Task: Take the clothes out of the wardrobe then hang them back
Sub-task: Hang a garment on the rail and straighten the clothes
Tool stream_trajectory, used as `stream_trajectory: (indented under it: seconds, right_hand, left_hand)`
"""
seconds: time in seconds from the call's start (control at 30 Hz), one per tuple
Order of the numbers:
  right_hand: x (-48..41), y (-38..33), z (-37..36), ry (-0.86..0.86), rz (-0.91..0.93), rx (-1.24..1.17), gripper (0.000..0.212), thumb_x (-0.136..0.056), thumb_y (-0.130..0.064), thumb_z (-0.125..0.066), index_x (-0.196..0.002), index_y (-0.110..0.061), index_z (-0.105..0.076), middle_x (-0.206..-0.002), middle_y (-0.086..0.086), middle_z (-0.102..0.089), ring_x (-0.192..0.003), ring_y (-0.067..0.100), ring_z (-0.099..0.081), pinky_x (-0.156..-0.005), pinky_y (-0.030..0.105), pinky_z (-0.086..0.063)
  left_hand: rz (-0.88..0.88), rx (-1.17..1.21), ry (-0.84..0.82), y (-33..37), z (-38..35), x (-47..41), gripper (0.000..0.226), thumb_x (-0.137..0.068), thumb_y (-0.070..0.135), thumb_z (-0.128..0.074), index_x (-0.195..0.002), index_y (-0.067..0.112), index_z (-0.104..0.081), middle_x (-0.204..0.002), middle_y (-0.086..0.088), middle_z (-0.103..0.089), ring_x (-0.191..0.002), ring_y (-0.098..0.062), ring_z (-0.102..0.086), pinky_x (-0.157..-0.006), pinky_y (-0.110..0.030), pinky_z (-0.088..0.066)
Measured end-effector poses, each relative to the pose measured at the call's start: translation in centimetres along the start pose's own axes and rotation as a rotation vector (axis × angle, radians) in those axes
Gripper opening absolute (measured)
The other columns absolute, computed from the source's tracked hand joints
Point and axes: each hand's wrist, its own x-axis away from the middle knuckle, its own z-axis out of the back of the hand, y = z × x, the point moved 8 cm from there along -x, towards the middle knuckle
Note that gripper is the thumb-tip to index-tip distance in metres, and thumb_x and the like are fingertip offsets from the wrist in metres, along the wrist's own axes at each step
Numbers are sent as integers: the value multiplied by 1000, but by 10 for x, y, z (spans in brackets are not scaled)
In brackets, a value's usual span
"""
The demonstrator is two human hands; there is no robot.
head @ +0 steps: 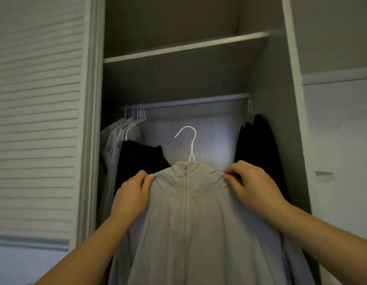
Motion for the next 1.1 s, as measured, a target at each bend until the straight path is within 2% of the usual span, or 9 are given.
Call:
stream_trajectory:
  seconds: [0.2, 0.43, 0.6, 0.7, 0.77, 0.83, 0.9, 1.0, 1.1]
  right_hand:
    - [-55, 37, 3, -26, -88, 110, 12, -93, -35, -55, -95, -31, -66, -97, -16, -63, -92, 13, -60, -78, 40, -52]
    - [-113, 62, 10, -30, -203, 268, 19, -90, -33, -52, -95, -29, -70, -97, -5, -71, -94, 24, -64, -79, 41, -54]
    - [-156, 64, 1, -52, -228, 311, 16, -91, -27, -57, -84, -24, -71, -86, -6, -69, -84, 16, -63, -74, 30, -50]
    - [-186, 59, -9, -57, -259, 285, 19, -92, -25, -57, -78, -24, -69, -85, -4, -70, -83, 13, -64, -75, 29, -51]
    - [-205, 58, -19, -54, -289, 277, 22, -92, -21, -54, -79, -17, -72, -85, 4, -71, -82, 15, -65, -75, 32, -51]
    - [-222, 60, -33, -45, -337, 241, 25, -90, -17, -51, -85, -2, -71, -90, 21, -70, -73, 16, -60, -68, 38, -52]
    - [-235, 60, -48, -26, -382, 200, 28, -88, -17, -50, -92, 3, -68, -95, 24, -70, -68, 18, -56, -67, 45, -54]
    - [-254, 49, -62, 60, -340, 200, 31, -93, -20, -49, -88, 4, -69, -90, 22, -71, -80, 28, -67, -76, 43, -54]
    - [-267, 34, -71, 159, -287, 272, 31, -95, -21, -47, -86, -2, -70, -89, 14, -69, -89, 29, -64, -79, 34, -52]
  left_hand:
    - [-28, 61, 8, 4, -71, -77, 32, -101, 46, -42, -81, 23, -50, -78, -1, -63, -74, -25, -60, -64, -39, -48]
    - [-64, 134, 23, 1, -145, -171, 35, -102, 45, -41, -81, 18, -48, -90, -19, -65, -85, -40, -60, -66, -42, -45]
    - [-93, 275, 34, -8, -189, -249, 36, -103, 41, -42, -78, 16, -47, -88, -18, -65, -83, -39, -60, -65, -40, -44]
    - [-96, 301, 15, -13, -212, -294, 35, -103, 40, -43, -79, 16, -50, -92, -19, -66, -86, -38, -60, -66, -38, -41]
    - [-118, 328, 0, -13, -223, -320, 35, -102, 39, -45, -83, 11, -56, -94, -18, -67, -89, -38, -62, -71, -39, -47]
    - [-122, 354, -3, -14, -229, -341, 33, -101, 36, -47, -87, 10, -61, -96, -17, -69, -91, -36, -62, -74, -38, -49]
    - [-111, 390, 4, -19, -234, -358, 30, -101, 34, -48, -91, 11, -64, -100, -17, -69, -94, -35, -63, -75, -35, -47]
    - [-77, 461, 46, -29, -236, -375, 27, -101, 31, -48, -93, 13, -66, -104, -17, -70, -97, -35, -63, -75, -33, -45]
    - [-27, 552, 90, -33, -231, -387, 28, -102, 30, -45, -108, 13, -66, -116, -18, -67, -107, -37, -60, -84, -36, -45]
